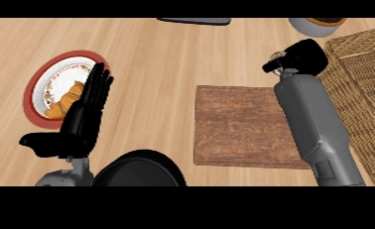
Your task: Pick the cupcake from the cutting board and place it in the basket
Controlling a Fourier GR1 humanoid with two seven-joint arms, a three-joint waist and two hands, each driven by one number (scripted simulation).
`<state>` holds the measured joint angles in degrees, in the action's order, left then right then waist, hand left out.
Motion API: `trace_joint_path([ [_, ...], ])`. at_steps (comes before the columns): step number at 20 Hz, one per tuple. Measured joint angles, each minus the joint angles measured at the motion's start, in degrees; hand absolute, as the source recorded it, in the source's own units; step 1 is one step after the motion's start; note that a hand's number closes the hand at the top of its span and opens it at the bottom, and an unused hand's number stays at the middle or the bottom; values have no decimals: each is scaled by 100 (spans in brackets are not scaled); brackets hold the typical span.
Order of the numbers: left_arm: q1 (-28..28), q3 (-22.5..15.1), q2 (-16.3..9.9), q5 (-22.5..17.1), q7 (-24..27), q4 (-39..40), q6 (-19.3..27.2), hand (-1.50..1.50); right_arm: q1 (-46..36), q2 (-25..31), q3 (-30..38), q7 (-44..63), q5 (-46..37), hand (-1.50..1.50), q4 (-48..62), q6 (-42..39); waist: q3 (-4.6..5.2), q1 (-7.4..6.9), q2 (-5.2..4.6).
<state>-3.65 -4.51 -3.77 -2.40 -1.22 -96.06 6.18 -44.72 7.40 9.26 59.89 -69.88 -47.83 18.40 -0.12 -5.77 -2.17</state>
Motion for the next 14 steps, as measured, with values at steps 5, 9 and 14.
trace_joint_path([
  [5, -83, -3, 38, 55, 10, 149, 49, 0, -765, -27, 97, 13, -669, 150, 264, 828, 9, 61, 41],
  [9, -51, 77, -15, 28, -15, 133, 42, 0, -1326, -159, 195, 136, -1205, 150, 501, 1223, 14, 133, 89],
  [14, 33, 119, -17, 27, 61, 131, 52, 0, -1862, -282, 496, 384, -1683, 150, 774, 1394, 18, 231, 128],
])
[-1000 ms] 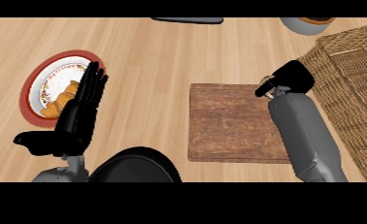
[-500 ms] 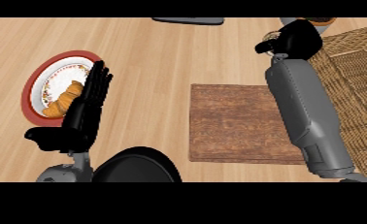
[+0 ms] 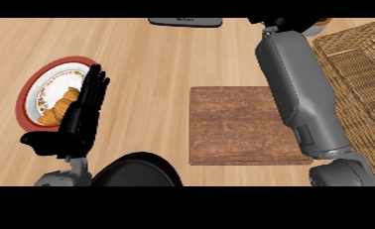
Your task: Pick the cupcake from the cutting board and place it in the basket
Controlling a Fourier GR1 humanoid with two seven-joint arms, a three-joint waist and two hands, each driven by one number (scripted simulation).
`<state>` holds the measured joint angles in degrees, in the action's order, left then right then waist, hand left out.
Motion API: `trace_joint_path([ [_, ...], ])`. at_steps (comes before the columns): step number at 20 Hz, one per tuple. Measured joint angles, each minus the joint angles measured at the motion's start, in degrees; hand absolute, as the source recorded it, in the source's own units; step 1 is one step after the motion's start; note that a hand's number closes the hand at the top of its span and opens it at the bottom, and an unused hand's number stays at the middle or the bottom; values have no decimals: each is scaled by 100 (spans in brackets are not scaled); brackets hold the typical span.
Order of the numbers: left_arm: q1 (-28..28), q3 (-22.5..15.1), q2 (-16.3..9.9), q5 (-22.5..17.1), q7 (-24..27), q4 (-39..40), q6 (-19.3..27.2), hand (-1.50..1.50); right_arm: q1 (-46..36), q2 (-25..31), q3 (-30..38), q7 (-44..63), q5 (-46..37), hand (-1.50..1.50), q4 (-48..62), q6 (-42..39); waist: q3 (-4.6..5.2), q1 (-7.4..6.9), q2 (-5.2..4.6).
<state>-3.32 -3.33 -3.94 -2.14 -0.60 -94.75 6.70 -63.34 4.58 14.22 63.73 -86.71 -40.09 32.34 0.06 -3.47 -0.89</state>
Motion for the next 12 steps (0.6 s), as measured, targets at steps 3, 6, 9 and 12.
trace_joint_path([
  [3, 64, 53, -38, -45, -44, -92, -16, 0, -121, 17, 221, 216, -286, 150, 94, -24, 2, 62, 27],
  [6, 126, 116, -58, -64, -46, -83, -5, 0, -259, 59, 405, 437, -564, 150, 186, -165, 2, 132, 46],
  [9, 154, 123, -46, -26, -54, -106, 44, 0, -275, 145, 530, 589, -854, 150, 285, -358, 3, 203, 66],
  [12, 254, 89, -18, 30, 12, -106, 71, 0, -130, 174, 641, 615, -1062, 150, 254, -444, 1, 267, 84],
])
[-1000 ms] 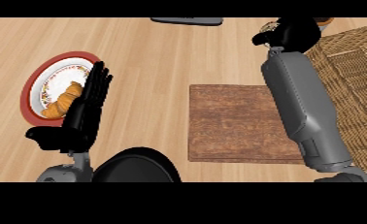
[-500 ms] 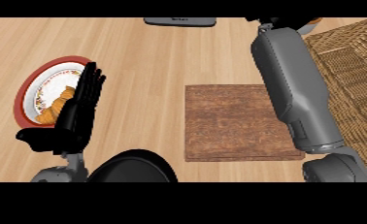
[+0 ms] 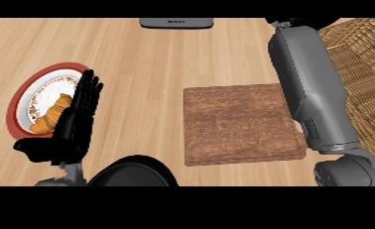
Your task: Pick the cupcake from the cutting board and place it in the basket
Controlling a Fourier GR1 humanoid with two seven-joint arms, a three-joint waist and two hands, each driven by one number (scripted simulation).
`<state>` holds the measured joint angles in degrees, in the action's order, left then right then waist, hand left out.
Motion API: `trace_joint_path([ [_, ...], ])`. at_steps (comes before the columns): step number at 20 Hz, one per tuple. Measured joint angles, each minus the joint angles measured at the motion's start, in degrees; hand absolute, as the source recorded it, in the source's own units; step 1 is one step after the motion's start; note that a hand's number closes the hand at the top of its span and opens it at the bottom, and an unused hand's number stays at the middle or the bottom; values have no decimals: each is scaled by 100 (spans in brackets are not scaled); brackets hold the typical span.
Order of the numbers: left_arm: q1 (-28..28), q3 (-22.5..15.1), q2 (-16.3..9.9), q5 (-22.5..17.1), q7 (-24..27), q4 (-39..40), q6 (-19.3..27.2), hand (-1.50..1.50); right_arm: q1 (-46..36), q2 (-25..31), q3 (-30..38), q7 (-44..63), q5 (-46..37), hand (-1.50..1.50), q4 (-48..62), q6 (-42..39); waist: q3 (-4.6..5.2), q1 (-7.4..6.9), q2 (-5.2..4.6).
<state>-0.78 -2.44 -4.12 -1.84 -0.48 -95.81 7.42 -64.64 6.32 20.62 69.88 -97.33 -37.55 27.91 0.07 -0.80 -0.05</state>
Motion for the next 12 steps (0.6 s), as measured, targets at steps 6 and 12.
trace_joint_path([
  [6, 45, 128, -26, -94, 32, 8, -30, 0, 433, 25, 233, -120, -219, 150, -448, -2, -2, 84, 24],
  [12, 50, 13, 66, 41, -98, -112, 97, 0, 962, 52, 496, -287, -236, 150, -1068, -48, -6, 121, 32],
])
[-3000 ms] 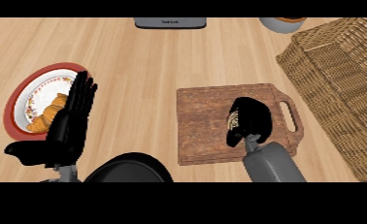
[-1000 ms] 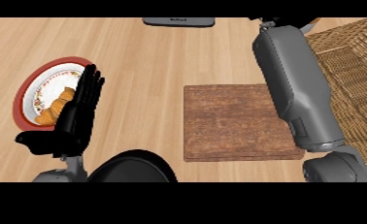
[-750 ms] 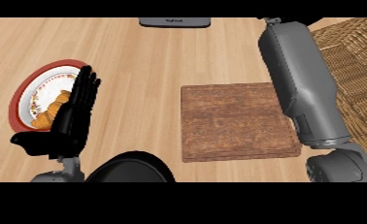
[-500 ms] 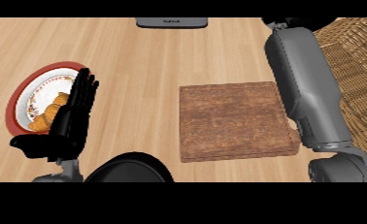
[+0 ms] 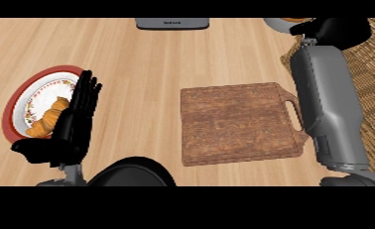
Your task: Pick the cupcake from the cutting board and place it in the basket
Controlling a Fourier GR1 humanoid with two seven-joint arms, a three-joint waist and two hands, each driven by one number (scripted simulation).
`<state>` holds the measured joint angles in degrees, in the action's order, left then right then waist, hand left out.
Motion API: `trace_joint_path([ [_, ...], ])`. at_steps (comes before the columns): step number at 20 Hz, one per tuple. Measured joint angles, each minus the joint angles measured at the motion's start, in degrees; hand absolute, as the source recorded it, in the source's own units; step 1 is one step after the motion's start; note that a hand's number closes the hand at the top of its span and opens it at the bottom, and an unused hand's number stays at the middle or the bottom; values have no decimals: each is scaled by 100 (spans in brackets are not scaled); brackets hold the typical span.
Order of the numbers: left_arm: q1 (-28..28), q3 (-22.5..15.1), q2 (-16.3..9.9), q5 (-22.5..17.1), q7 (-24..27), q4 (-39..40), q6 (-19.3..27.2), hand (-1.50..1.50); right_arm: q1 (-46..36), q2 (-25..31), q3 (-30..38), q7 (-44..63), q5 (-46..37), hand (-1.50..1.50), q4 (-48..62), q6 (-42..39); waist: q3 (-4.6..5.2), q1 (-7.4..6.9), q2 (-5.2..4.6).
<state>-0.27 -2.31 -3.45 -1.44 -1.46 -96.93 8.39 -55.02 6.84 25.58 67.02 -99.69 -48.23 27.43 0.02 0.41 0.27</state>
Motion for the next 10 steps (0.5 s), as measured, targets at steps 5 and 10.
trace_joint_path([
  [5, 86, 32, -21, -18, 90, 6, -57, 0, 512, 34, 165, -165, 132, 150, -546, -167, 0, 4, 1],
  [10, 1, 110, -76, -67, 10, -14, -107, 0, 1078, -65, 235, -325, 325, 150, -1048, -414, -1, 7, -2],
])
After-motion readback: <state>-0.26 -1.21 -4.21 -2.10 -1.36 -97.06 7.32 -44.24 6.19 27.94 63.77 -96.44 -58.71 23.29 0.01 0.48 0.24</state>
